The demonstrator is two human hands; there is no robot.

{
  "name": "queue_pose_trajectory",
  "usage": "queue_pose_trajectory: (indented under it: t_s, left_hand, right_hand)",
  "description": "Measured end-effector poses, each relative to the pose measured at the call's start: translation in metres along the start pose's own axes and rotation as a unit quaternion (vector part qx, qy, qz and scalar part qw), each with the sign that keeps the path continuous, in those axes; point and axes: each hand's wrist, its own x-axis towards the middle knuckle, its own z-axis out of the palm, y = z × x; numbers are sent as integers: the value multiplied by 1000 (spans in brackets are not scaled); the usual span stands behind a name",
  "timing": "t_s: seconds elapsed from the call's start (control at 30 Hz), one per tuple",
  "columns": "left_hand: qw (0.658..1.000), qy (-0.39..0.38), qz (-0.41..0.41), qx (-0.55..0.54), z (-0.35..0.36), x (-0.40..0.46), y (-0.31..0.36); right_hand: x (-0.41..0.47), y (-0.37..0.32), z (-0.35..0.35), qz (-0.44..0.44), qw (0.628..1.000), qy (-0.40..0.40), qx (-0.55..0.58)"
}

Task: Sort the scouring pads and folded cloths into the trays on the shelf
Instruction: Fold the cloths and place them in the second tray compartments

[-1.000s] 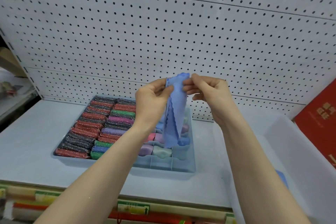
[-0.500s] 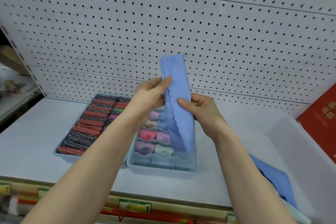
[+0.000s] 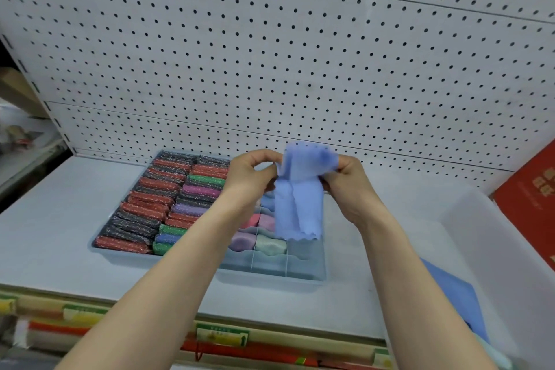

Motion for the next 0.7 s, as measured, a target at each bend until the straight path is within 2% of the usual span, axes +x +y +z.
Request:
queue_pose_trajectory:
  t_s: [0.07,0.2,0.27,0.33,0.47,0.6,0.7]
  left_hand:
    - [1000,3,-13,-10,0,2,2]
    - [989,-41,-86,-111,-3,4,10]
    - [988,-93,-107,-67,-5,0,9]
    - [989,-121,-89,-12,-5,-4,4]
    - [995,-61,-70,-48,-7,-3,-2]
    - [988,-26,-101,-115,-10,-1,6]
    - [984,-19,-117,-129,-11,1,11]
  right_hand:
    - [1,-4,-2,-23,1000,-14,-15]
    - [4,-4,-8,-48,999,-13,-10]
    - [5,-2,-8,-55,998,-5,-18]
    - [6,-1,-6,-49,999,-2,-1]
    - [3,-1,-3,-10,999,-22,37]
    - [-7,7,-1,-42,991,-100,-80]
    - [-7,9,7,-76,983,-88,-139]
